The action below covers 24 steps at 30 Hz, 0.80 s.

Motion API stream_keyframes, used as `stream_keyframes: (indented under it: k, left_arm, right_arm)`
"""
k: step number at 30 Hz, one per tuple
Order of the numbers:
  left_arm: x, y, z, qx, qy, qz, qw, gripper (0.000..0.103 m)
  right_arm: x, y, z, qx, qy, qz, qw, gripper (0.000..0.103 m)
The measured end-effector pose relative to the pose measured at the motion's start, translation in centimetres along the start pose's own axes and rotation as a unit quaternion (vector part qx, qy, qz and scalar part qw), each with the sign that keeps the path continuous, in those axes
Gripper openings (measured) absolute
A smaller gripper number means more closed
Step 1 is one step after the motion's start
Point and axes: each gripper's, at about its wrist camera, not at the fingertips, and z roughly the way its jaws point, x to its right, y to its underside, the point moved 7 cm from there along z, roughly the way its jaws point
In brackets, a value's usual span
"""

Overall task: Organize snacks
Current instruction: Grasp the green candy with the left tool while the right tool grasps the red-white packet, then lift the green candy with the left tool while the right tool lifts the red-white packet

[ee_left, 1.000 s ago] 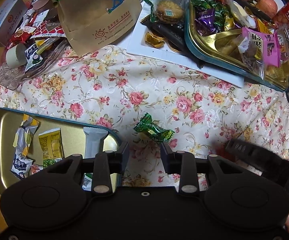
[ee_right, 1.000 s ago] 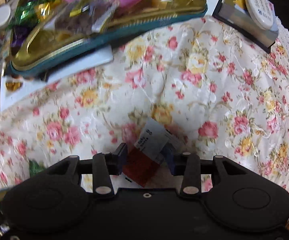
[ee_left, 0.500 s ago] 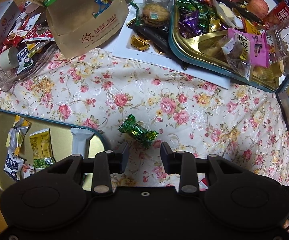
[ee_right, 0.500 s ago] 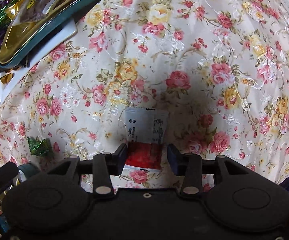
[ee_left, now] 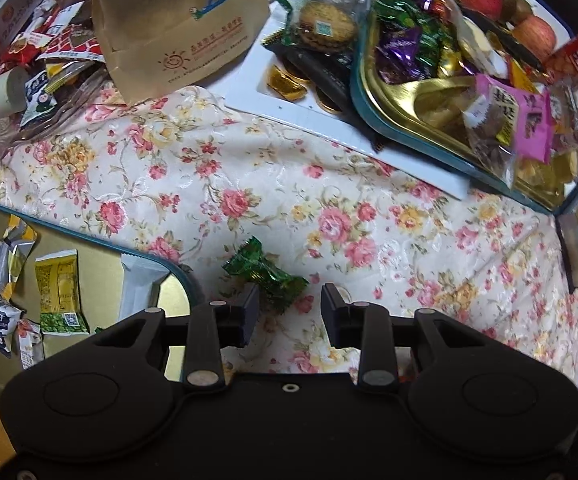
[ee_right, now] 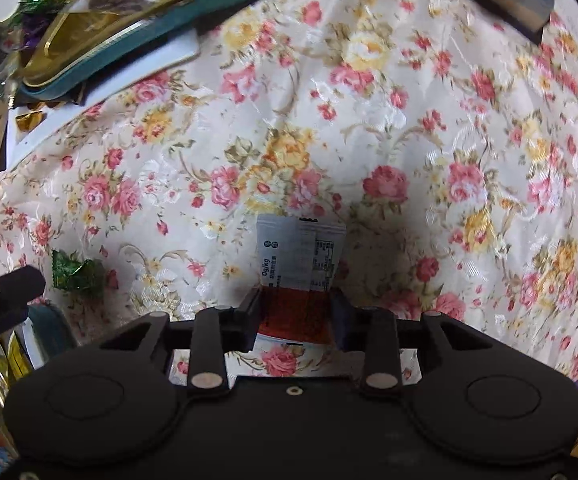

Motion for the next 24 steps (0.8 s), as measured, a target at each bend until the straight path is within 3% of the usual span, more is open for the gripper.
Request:
stream_keyframes:
  k: [9,14,20,24]
  left_arm:
    - [-0.7,-0.2,3.2,0.000,-0.028,-0.057,0.9980,0.042]
    - [-1.0,-0.4,4.6,0.003,-0.063,-0.066,0.9958,0.042]
    - [-0.7,-0.8,6.0,-0.013,-0.065,-0.067,0.9955,0.042]
    - [1.1,-0.8,6.4,-0.015,-0.058,-0.041,0.9974,0.035]
  right_arm:
    - [-0.6,-0.9,-4.3,0.049,-0.023,-0.028,0.998,0.037]
    - [-0.5,-1.3,-5.4,0.070,-0.019,-0.039,0.997,0.037]
    - [0.7,-1.2,-5.1,0.057,-0.024,-0.030,0.998,0.037]
    - [1.7,-1.2,-4.6,0.036,-0.027,-0.012,0.999,0.037]
